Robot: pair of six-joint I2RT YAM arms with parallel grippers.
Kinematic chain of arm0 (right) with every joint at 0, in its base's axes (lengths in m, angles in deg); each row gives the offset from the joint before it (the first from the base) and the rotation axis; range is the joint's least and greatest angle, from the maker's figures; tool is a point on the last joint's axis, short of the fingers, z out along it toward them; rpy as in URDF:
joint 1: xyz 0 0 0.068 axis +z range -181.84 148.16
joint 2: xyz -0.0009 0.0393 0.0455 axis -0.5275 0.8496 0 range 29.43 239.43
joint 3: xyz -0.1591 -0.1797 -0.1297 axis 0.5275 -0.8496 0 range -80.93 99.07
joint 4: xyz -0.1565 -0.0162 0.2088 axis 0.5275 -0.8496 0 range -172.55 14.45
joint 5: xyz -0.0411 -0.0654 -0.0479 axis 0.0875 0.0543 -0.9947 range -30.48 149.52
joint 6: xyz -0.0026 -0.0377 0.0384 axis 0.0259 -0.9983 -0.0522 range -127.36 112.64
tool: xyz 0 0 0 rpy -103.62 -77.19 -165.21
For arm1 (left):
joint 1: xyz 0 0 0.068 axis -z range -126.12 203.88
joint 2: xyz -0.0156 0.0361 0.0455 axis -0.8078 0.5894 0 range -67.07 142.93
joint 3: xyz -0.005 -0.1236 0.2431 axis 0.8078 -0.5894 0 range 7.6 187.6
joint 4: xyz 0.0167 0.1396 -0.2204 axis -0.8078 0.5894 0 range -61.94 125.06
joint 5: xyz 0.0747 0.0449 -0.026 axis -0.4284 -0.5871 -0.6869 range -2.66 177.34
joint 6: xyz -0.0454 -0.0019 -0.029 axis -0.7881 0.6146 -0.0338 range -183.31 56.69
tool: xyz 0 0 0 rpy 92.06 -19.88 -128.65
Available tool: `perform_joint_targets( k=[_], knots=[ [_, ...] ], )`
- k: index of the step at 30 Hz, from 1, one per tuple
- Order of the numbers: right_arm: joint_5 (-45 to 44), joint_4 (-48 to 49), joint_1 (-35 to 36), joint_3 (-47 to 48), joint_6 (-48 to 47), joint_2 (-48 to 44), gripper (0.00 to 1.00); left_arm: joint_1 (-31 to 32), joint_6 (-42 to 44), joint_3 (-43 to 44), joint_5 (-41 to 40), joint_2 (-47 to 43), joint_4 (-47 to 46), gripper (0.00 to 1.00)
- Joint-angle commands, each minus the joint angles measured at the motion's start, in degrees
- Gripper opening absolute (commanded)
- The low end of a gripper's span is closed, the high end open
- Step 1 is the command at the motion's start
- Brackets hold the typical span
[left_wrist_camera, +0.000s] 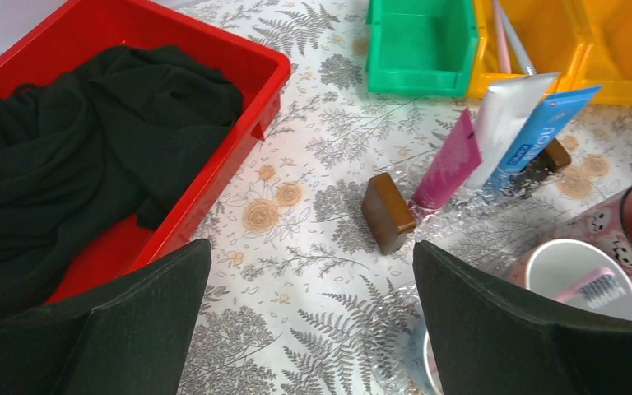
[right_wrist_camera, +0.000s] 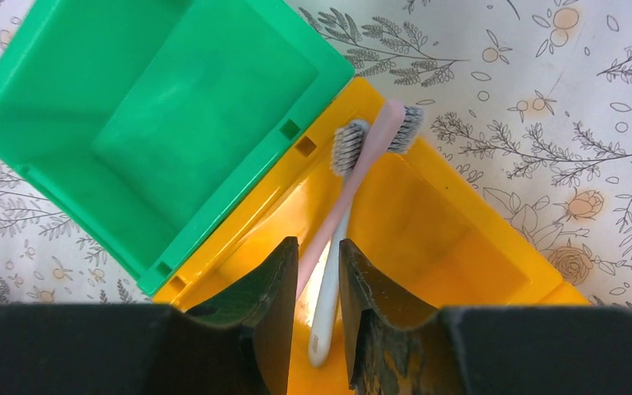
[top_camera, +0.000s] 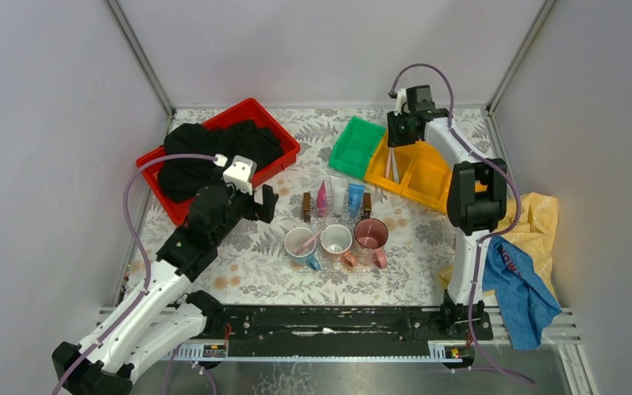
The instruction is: Prepare toiletry sets of a toothbrush and toothpaste on the tray
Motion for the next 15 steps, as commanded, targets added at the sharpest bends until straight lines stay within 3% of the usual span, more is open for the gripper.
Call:
perform_joint_targets(
  k=[1, 15],
  knots=[
    [-2.3, 0.6, 0.3, 3.4, 0.5, 1.6, 0.32, -2.3, 1.7, -1.1, 1.1, -0.6, -2.3, 1.00],
    [-3.5, 1.3, 0.3, 6.5, 0.9, 5.3, 0.28, -3.5, 1.8, -1.2, 2.9, -0.4, -2.0, 1.00]
  ],
)
